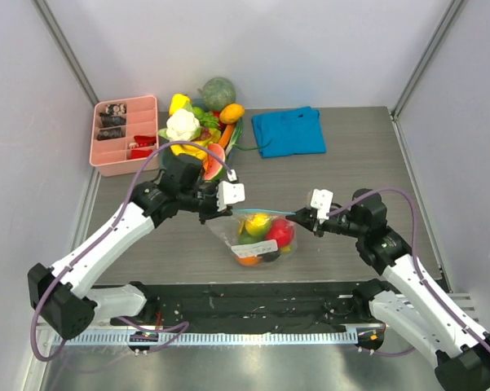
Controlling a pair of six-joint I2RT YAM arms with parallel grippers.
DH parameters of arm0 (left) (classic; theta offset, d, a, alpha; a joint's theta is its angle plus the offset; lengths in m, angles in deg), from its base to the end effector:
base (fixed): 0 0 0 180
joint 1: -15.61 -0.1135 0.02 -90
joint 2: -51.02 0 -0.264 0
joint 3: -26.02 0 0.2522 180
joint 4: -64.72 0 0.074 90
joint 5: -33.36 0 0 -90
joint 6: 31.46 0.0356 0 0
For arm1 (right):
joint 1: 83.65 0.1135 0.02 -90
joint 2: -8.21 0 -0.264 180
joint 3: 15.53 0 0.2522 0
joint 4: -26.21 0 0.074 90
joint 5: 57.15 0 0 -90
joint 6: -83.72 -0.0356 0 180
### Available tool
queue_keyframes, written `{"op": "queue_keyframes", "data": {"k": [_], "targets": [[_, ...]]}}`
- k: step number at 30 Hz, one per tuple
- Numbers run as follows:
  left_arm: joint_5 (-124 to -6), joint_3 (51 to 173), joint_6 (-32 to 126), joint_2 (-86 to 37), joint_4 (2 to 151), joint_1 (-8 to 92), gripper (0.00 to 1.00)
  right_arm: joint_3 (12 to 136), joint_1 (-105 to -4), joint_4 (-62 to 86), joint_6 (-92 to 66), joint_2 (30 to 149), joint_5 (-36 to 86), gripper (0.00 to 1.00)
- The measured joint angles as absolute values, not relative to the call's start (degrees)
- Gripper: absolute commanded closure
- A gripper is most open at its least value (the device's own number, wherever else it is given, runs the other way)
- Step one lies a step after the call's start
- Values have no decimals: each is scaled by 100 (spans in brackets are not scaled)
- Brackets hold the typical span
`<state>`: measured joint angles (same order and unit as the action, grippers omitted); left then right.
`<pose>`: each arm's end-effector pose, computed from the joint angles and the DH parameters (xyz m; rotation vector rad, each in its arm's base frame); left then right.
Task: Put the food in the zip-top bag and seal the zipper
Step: Zip the zipper food storage bag at the center of the board.
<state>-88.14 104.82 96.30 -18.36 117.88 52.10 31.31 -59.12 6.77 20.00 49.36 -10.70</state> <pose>0.1909 -0.1644 0.3297 1.5806 1.6371 -0.6264 0.1437 0.0925 0.2885 -1.2173 1.3140 0.6622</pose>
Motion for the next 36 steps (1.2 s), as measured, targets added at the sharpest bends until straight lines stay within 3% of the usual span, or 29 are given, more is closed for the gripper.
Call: {"op": "queue_keyframes", "data": {"k": [12,18,20,21,22,25,28,36], "targets": [[-8775,10073,9999,-1432,12551,4067,97,3024,-5914,636,1775,4702,-576,99],[-8983,9981,10074,-1211,12767,3921,89,3013,-5912,614,1742,4682,-602,99],[-9024,9985,10047,-1178,12828,3910,77,3013,-5912,612,1744,4687,-613,99],[-9031,9990,10052,-1183,12857,3910,68,3013,-5912,612,1744,4689,-622,99],[-8991,10023,10056,-1209,12949,3910,52,3015,-5914,605,1755,4698,-619,99],[-8843,10200,10041,-1290,13270,3824,29,3015,-5984,544,1808,4702,-639,99],[-8825,10471,9849,-1298,13230,3844,21,3022,-6004,494,1919,4715,-737,99],[-8244,11448,9228,-1880,12562,5330,20,3284,-6004,185,2315,4866,-1061,99]]}}
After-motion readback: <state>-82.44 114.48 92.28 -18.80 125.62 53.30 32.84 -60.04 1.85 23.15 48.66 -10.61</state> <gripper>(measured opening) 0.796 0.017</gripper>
